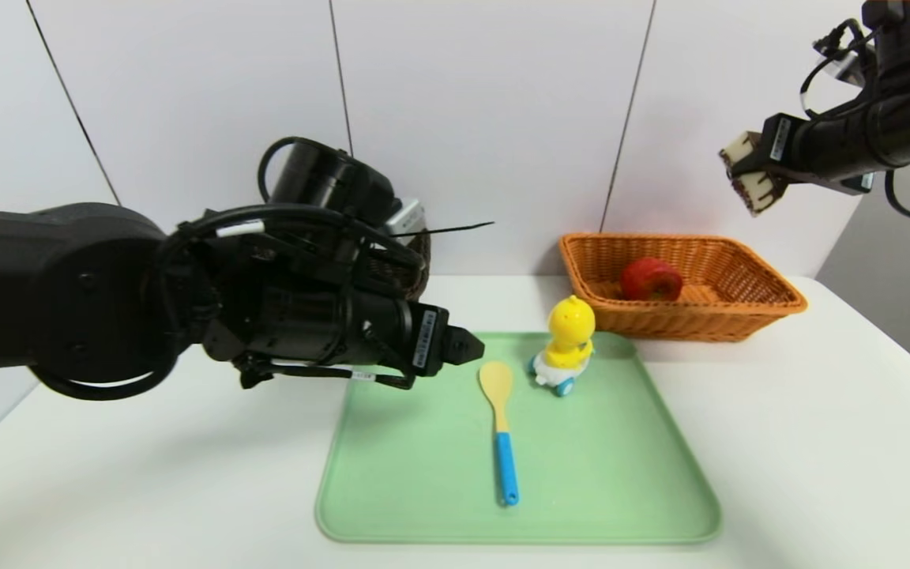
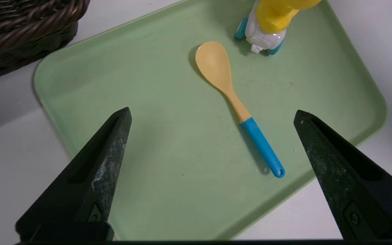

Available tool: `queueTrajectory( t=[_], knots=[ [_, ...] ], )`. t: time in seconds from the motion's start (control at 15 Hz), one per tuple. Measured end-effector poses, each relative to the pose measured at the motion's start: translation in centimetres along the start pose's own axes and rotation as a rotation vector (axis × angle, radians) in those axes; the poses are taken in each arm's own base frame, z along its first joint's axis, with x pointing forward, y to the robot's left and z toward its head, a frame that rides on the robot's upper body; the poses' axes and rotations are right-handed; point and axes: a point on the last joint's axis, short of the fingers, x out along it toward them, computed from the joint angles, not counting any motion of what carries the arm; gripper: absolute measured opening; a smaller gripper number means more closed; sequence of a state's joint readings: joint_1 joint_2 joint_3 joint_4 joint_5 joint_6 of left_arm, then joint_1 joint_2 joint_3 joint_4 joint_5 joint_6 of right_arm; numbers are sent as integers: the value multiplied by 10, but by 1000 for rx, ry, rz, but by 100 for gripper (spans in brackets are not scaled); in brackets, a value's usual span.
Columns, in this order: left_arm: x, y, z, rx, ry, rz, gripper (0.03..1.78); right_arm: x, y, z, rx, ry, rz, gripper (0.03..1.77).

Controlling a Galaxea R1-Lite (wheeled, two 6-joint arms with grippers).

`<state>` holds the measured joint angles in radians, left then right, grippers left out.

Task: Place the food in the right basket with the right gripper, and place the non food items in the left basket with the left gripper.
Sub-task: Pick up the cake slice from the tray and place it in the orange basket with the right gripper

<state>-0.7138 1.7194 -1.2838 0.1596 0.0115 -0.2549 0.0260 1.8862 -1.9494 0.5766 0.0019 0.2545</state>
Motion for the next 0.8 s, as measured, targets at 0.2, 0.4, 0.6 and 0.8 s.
queueTrajectory(
  t=[0.2,0.4,0.6,0.8],
  knots=[
    [27,-10,-1,5,-13,-26,169,34,-25,0,30,-5,-56,66],
    [47,-14,-2,12,-18,-38,169,64,-44,-7,51,23,-102,66],
    [61,-18,-1,17,-10,-43,169,87,-55,-17,68,66,-126,66],
    [75,-22,-3,25,-10,-53,169,100,-59,-20,69,67,-129,66]
  ],
)
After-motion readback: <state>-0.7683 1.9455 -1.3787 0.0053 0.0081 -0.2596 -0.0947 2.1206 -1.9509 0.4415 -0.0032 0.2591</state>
